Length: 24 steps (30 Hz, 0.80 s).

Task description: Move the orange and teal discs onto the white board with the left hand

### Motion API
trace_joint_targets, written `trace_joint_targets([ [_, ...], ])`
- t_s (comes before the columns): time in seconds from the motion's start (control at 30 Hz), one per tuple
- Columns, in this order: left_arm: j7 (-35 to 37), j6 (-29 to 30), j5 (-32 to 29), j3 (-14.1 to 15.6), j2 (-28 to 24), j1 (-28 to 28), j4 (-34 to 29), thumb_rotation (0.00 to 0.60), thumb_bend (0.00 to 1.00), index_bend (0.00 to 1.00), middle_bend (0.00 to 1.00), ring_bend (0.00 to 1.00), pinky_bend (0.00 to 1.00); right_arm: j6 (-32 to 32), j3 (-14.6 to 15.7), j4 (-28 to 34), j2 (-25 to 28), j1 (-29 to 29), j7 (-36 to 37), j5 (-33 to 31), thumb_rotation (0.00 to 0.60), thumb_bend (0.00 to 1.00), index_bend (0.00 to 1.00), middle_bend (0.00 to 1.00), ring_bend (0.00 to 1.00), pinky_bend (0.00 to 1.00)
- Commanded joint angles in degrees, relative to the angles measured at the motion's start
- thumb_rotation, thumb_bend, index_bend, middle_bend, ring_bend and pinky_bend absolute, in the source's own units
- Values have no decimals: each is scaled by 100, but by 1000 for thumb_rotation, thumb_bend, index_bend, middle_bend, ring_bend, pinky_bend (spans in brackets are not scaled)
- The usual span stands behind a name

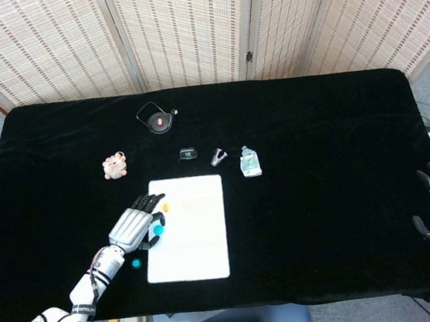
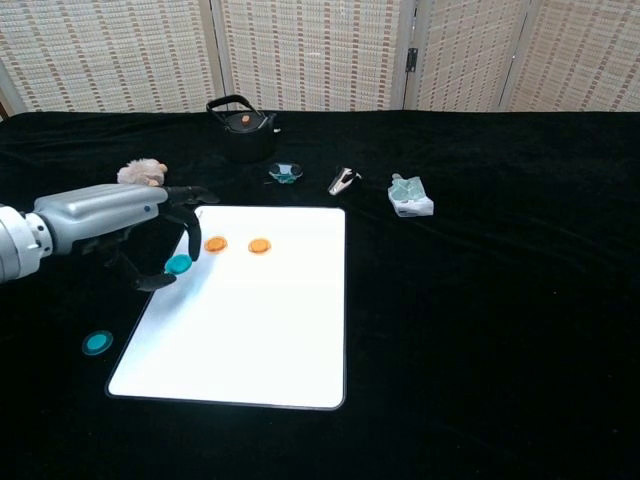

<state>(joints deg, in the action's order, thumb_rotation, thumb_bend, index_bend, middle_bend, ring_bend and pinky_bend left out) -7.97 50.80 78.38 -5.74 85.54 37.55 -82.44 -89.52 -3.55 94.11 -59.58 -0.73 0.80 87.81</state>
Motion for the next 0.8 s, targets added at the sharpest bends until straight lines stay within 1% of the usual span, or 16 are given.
trace_joint_targets([
  [0.03,-97,-52,-40,34,78,56,-3,600,427,499,59,0,0,10,-2,-11,-4,0,13,-13,600,423,0,0,0,0],
  [0.33,-265,-112,-184,94,236,131,53,600,426,487,59,0,0,47,-15,-37,-4,-23,37,-22,600,423,0,0,0,0],
  [0.4,-294,-128,-217,105,262,146,91,600,427,457,59,0,0,50,-13,-41,-3,-22,42,-27,600,423,0,0,0,0],
  [0.47,-328,-135,-250,112,271,157,95,600,426,393,59,0,0,49,-12,-45,-2,-16,52,-34,600,423,0,0,0,0],
  [0.63,-289,-88,-256,127,233,151,19,600,412,308,50,0,0,37,-18,-48,-2,-5,66,-51,600,423,0,0,0,0],
  [0.73,-231,39,-214,141,141,95,-57,600,406,298,48,0,0,27,-20,-36,2,-9,59,-29,600,423,0,0,0,0],
  [0.8,-161,152,-162,174,31,27,-119,600,405,314,48,0,0,31,-19,-22,10,-16,45,-14,600,423,0,0,0,0],
])
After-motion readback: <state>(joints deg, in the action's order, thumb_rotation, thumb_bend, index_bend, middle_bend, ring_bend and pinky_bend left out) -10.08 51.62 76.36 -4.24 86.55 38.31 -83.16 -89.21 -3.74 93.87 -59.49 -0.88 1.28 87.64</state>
